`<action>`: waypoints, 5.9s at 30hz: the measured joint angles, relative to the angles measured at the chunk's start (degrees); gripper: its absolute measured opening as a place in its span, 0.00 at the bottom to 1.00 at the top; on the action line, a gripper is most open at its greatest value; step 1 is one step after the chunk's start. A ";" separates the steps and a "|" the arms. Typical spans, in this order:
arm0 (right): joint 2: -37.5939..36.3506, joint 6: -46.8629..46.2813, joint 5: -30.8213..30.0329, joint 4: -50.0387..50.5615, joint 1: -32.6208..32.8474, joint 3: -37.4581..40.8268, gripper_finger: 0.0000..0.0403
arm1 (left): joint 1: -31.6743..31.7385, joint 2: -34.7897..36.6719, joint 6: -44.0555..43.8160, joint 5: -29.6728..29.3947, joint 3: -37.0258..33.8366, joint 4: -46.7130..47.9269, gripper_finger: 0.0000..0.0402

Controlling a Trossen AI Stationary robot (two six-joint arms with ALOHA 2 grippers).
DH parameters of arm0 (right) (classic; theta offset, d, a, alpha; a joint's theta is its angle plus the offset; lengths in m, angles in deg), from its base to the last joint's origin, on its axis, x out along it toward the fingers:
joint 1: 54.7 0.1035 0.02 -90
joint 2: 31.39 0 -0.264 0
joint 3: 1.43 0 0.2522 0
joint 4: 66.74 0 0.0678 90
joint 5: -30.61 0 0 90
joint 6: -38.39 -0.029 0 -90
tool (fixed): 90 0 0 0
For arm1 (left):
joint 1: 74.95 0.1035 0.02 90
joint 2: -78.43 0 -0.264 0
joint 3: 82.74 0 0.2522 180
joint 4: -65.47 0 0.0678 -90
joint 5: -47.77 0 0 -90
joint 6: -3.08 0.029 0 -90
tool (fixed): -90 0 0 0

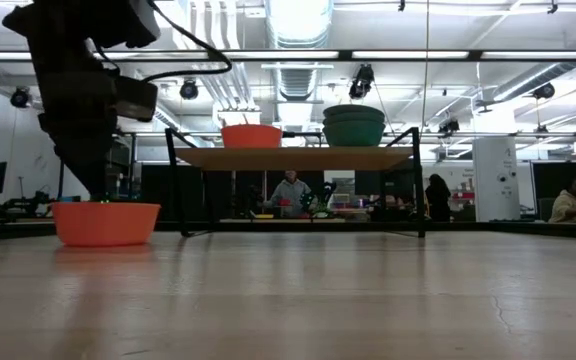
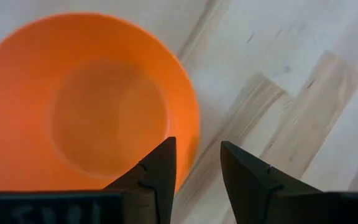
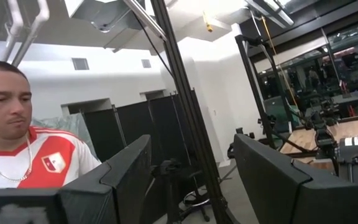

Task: Pick & Place Mini bowls
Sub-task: Stack the top orange bowl on top of the orange bowl on the shelf, then stack the orange bowl on top of the orange bowls on the shelf

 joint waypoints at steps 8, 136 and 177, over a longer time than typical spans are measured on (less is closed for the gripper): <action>0.02 0.25 -0.02 0.00 0.00 0.03 0.56 | 0.00 -3.17 1.89 -0.05 -1.26 -0.71 0.32; -6.54 6.08 3.25 1.73 3.61 0.06 0.56 | -0.85 -8.01 10.47 8.19 46.45 33.91 0.29; -6.54 5.78 3.20 4.35 3.58 0.07 0.56 | -22.67 -6.34 -18.38 19.75 -1.68 -11.02 0.29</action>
